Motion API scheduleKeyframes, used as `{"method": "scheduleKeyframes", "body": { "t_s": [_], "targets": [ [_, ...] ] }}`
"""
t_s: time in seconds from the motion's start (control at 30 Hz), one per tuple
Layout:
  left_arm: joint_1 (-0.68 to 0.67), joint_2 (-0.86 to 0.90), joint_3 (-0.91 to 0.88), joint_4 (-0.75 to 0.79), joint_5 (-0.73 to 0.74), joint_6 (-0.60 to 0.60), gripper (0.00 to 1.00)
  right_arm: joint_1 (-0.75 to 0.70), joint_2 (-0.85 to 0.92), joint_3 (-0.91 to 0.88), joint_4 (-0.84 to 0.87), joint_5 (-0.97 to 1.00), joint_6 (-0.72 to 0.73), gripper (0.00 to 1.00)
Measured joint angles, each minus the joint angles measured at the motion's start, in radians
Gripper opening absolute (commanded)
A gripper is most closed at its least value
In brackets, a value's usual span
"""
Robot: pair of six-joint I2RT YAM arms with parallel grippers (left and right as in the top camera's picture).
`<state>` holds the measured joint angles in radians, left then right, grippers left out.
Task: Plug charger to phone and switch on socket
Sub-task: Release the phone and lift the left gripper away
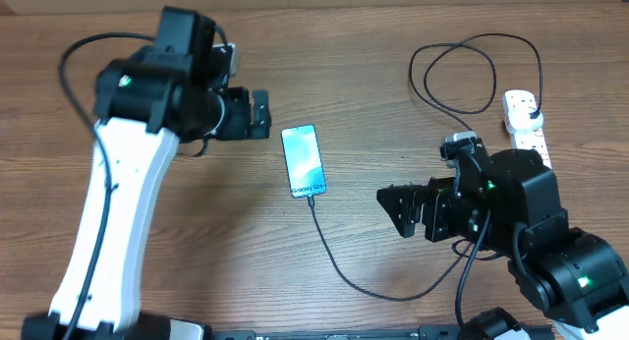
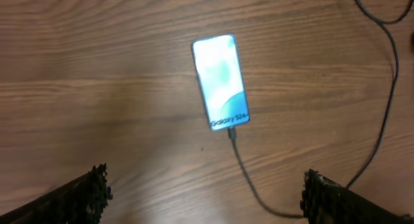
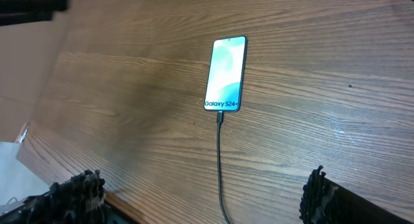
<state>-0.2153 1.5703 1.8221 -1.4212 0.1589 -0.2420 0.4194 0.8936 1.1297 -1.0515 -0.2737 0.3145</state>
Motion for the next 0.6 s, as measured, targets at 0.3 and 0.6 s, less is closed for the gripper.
{"method": "scheduleKeyframes", "body": {
  "t_s": [0.3,0.6],
  "targets": [
    [0.0,-0.11,0.0,-0.121,-0.03,0.021,0.99,0.0,-0.005,0.0,-0.009,0.002,0.0,1.0],
    [-0.055,-0.204,-0.158,-0.043,-0.033,0.069,1.0,0.0,-0.005,0.0,-0.072,0.027,0.0,1.0]
  ]
}}
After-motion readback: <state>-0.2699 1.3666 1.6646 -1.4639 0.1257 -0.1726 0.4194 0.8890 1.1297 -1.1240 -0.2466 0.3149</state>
